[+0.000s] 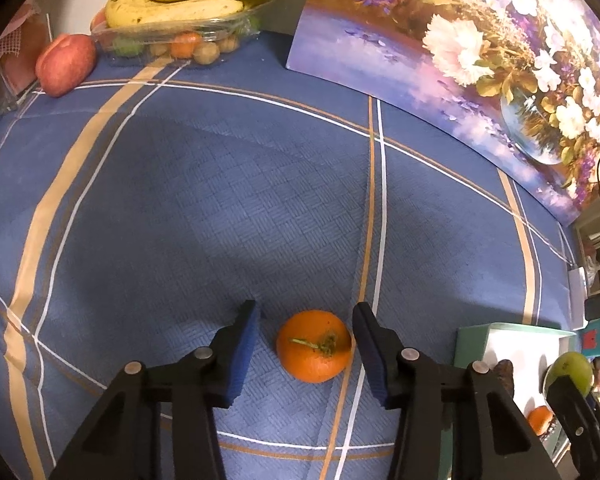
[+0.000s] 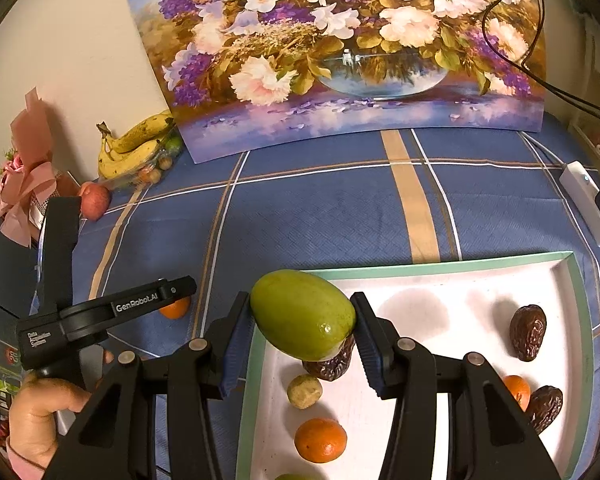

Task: Organize fruits
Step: 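Hold the mango over the tray with the right tool while the left tool grasps the tangerine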

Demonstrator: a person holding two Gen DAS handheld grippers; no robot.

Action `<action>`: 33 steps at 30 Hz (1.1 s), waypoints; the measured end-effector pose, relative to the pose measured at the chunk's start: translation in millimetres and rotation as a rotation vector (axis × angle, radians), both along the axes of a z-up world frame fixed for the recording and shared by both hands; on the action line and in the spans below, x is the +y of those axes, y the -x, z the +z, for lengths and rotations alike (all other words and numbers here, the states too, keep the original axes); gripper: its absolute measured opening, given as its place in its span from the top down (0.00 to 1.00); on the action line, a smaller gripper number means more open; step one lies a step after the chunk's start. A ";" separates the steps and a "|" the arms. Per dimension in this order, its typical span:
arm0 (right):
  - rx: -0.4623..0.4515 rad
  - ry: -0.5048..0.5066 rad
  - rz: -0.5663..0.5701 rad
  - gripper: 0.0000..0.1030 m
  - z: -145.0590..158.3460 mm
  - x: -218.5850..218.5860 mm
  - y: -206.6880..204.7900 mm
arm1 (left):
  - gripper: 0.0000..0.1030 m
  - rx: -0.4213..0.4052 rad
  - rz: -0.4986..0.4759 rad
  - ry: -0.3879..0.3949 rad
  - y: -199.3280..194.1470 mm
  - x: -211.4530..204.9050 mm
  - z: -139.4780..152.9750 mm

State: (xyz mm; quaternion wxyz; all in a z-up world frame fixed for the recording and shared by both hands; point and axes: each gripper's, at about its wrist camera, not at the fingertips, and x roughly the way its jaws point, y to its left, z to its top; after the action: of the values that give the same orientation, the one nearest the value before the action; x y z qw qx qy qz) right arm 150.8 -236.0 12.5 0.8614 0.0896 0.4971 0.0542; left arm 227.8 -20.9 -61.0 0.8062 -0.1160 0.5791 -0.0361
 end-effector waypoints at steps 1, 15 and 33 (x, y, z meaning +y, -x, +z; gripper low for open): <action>0.000 -0.001 0.000 0.50 0.0 -0.1 0.2 | 0.53 -0.001 0.000 -0.005 -0.3 0.0 -0.2; 0.004 -0.018 -0.001 0.50 -2.4 -3.0 1.7 | 0.57 -0.010 0.023 0.023 1.3 5.3 -0.7; 0.011 -0.028 -0.003 0.50 -4.9 -6.9 2.9 | 0.66 -0.011 0.104 0.133 -1.4 24.5 3.7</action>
State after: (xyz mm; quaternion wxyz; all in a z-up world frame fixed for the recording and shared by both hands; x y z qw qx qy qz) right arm 147.9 -242.8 7.6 0.8573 0.1029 0.5009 0.0593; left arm 229.3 3.7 -57.2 0.8006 -0.1988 0.5642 -0.0332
